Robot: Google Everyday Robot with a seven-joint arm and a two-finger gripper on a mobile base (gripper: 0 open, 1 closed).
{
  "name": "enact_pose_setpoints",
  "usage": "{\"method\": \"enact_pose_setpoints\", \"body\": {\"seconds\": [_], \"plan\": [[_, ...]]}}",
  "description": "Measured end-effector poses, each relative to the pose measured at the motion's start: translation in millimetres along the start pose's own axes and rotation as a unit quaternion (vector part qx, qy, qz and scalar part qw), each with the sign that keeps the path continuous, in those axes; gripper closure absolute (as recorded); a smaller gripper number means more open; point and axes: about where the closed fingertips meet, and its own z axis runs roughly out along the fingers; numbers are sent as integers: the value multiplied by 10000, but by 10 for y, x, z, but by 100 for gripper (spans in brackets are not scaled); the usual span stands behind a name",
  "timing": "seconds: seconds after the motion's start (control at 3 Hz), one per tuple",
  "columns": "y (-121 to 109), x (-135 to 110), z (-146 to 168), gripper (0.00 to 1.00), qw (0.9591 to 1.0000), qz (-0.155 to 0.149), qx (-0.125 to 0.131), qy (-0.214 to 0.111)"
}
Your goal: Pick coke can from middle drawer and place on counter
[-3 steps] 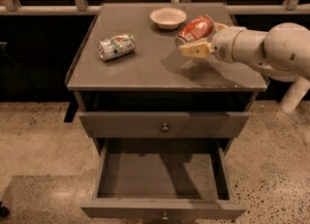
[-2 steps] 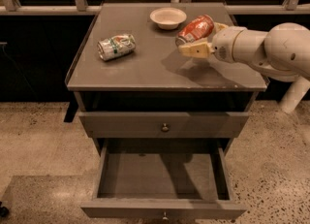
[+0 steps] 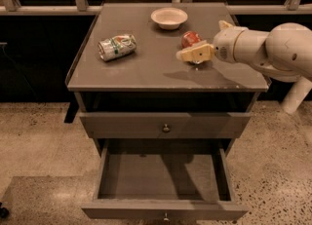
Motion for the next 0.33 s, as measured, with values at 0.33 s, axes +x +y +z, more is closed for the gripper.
{"method": "enact_pose_setpoints", "body": {"seconds": [0.33], "plan": [[0,0,0,0,10000,0,0,0]]}}
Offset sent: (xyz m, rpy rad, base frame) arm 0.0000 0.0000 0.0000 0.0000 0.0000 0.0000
